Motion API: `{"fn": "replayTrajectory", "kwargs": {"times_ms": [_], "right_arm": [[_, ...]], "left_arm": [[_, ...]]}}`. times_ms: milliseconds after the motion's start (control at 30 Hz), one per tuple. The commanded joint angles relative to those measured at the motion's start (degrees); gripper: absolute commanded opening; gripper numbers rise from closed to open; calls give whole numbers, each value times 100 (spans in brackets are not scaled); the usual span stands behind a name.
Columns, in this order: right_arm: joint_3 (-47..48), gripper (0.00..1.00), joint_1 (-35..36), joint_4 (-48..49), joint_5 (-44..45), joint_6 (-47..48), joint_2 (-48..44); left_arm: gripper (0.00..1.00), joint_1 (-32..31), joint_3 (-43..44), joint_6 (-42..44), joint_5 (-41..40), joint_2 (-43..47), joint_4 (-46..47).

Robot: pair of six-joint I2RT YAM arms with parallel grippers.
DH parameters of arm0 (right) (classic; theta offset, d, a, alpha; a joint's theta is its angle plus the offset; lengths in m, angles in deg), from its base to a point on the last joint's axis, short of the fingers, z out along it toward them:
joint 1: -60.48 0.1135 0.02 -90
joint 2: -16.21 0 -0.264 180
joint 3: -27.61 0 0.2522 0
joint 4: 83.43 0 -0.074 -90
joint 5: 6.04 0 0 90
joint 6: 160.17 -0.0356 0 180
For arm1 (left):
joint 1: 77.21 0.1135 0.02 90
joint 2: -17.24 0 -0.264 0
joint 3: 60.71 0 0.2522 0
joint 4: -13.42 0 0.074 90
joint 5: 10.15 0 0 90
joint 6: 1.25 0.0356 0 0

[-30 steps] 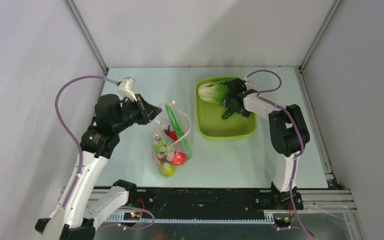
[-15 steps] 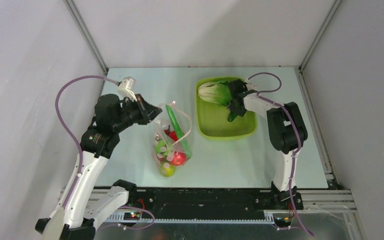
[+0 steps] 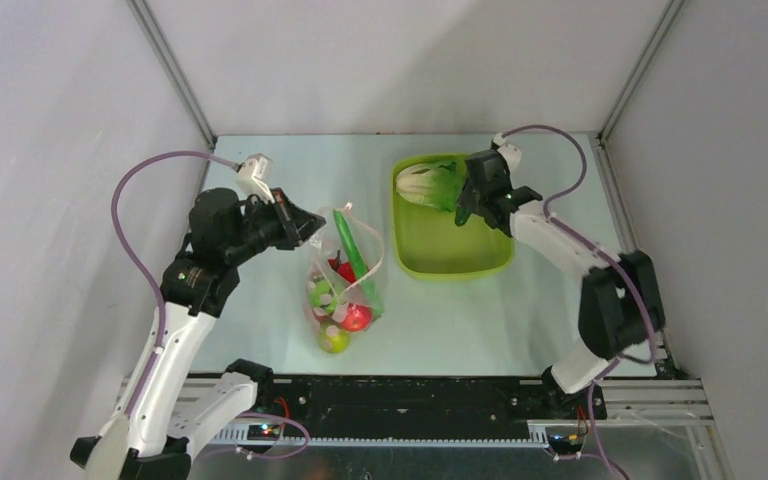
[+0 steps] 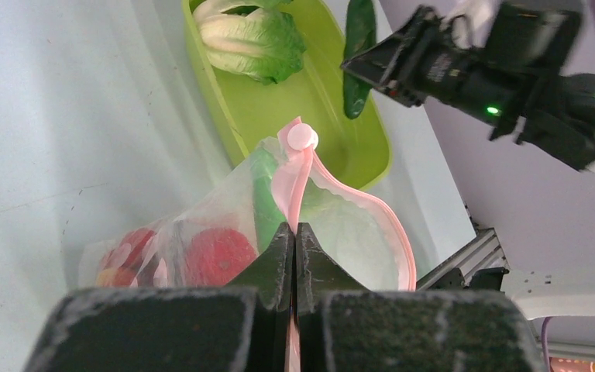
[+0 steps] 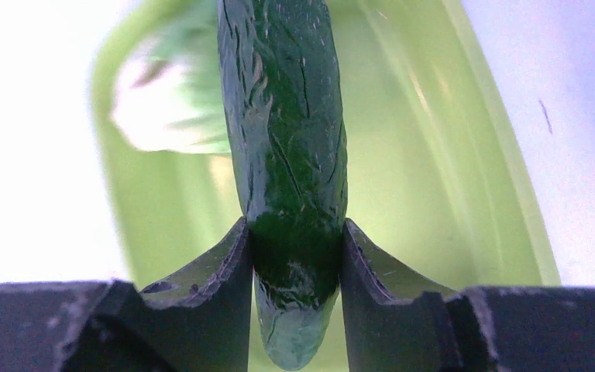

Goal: Place the food in the zip-top bag and seal the zipper
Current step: Pick up the fake vegetable from the bin, then place the fake vegetable in the zipper food storage bag.

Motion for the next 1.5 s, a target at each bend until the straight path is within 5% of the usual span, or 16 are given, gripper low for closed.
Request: {"fn": "replayTrajectory", "kwargs": {"times_ms": [0, 300, 533, 733, 1067, 1233, 1467], "right_arm": [[-219, 17, 426, 861, 140, 723, -1137], [-843, 17, 1809, 2795, -1379, 2788, -2669], [-858, 16, 2732, 3532, -2215, 2812, -2795], [-857, 18, 3511, 4506, -1417, 2848, -2242], [-855, 26, 3951, 4431, -276, 2401, -1512], [-861, 37, 4217, 4199, -15, 2580, -1479], [-864, 65, 4449, 3740, 178, 2688, -1612]], "left_arm": [[0, 39, 8, -1, 196, 13, 321], [0, 37, -8, -30, 258, 53, 361], [0, 35, -35, -62, 269, 33, 393], [0, 39, -37, -81, 225, 26, 390], [0, 39, -52, -116, 246, 49, 404], [0, 39, -53, -111, 195, 90, 396], [0, 35, -54, -113, 189, 100, 407]]}}
